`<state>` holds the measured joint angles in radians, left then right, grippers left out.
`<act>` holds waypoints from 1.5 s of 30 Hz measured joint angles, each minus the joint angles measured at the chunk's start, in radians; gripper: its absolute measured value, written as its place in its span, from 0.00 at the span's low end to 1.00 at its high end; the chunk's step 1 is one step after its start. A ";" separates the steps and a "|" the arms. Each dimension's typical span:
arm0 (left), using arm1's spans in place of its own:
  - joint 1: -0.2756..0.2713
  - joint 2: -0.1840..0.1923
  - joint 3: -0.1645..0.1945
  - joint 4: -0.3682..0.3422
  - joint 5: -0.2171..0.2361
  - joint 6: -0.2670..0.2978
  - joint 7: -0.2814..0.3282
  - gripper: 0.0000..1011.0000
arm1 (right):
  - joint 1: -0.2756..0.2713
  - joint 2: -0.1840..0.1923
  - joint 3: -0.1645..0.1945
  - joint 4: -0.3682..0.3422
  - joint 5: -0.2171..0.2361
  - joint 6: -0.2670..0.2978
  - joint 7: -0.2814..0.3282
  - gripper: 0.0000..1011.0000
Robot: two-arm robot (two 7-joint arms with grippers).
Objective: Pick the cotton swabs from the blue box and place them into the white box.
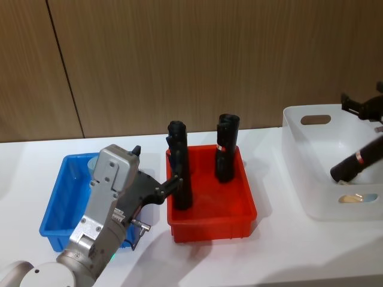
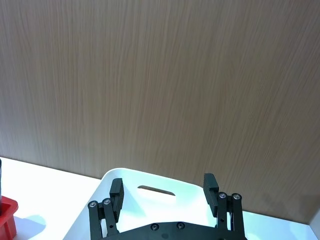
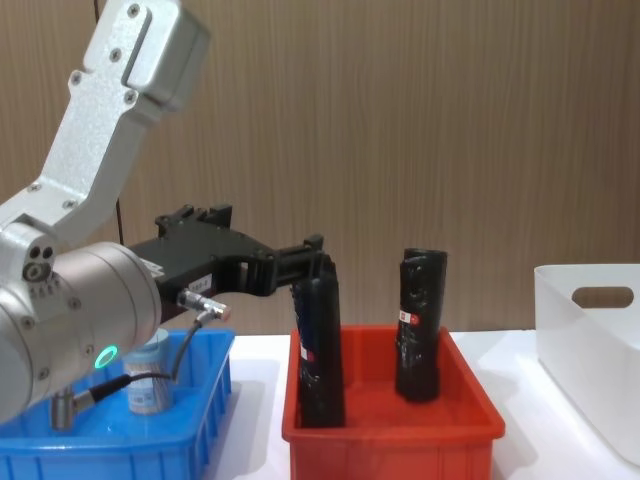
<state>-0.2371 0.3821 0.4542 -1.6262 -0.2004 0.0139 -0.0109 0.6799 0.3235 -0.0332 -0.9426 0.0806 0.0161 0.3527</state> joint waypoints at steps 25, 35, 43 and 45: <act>0.000 0.000 0.000 0.000 0.000 0.000 0.000 0.99 | -0.005 0.004 0.005 0.004 0.006 -0.009 0.006 0.99; 0.000 0.000 0.000 0.000 0.000 0.000 0.000 0.99 | -0.005 0.005 0.005 0.004 0.006 -0.010 0.006 0.99; 0.000 0.000 0.000 0.000 0.000 0.000 0.000 0.99 | -0.006 0.005 0.005 0.004 0.006 -0.010 0.006 0.99; 0.000 0.000 0.000 0.000 0.000 0.000 0.000 0.99 | -0.006 0.005 0.005 0.004 0.006 -0.010 0.006 0.99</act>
<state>-0.2371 0.3821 0.4542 -1.6262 -0.2004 0.0139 -0.0109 0.6740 0.3282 -0.0283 -0.9388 0.0864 0.0066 0.3587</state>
